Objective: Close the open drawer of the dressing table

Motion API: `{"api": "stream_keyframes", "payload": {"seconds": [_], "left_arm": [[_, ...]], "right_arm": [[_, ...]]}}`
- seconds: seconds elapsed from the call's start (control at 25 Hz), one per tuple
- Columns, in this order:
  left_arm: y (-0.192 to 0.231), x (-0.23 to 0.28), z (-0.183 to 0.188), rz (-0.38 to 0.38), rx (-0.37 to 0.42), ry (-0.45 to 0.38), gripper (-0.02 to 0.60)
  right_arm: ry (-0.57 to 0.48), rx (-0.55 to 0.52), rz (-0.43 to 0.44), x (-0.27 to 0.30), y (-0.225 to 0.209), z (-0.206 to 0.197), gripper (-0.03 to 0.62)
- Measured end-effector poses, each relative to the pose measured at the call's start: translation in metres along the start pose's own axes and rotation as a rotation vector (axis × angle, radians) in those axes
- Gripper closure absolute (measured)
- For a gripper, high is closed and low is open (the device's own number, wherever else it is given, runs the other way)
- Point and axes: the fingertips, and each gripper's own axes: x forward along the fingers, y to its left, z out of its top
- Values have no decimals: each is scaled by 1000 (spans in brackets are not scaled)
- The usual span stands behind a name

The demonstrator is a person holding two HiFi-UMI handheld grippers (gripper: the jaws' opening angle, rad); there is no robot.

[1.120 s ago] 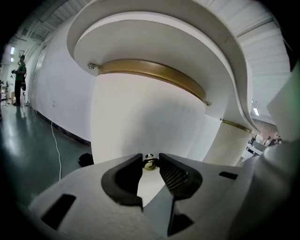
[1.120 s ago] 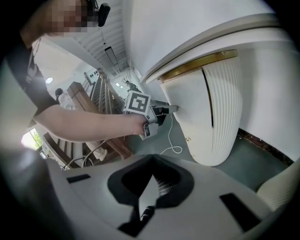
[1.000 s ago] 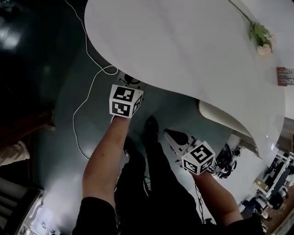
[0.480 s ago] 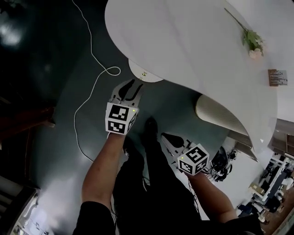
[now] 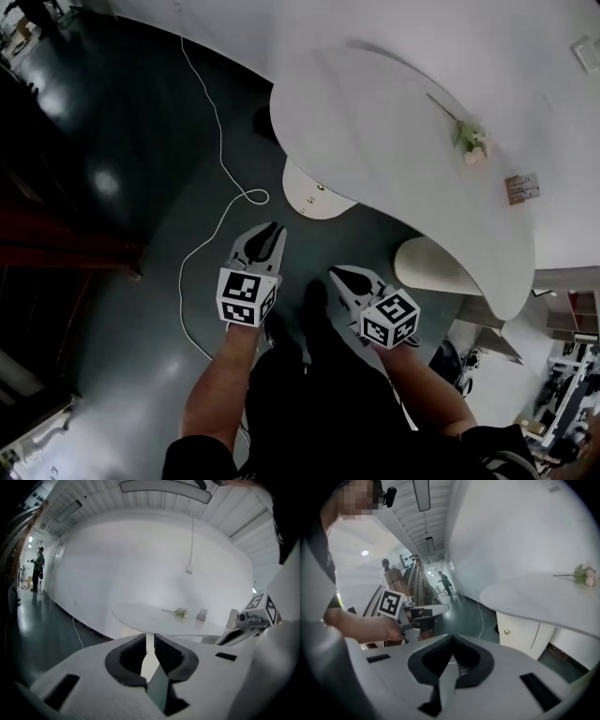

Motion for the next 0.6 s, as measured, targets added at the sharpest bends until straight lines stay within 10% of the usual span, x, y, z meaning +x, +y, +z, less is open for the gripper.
{"api": "stream_keyframes", "payload": {"seconds": [0.6], "left_arm": [[-21,-157,138,44,59,-97,580]], "right_arm": [[-160,-195,67,-62,114,95,589]]}}
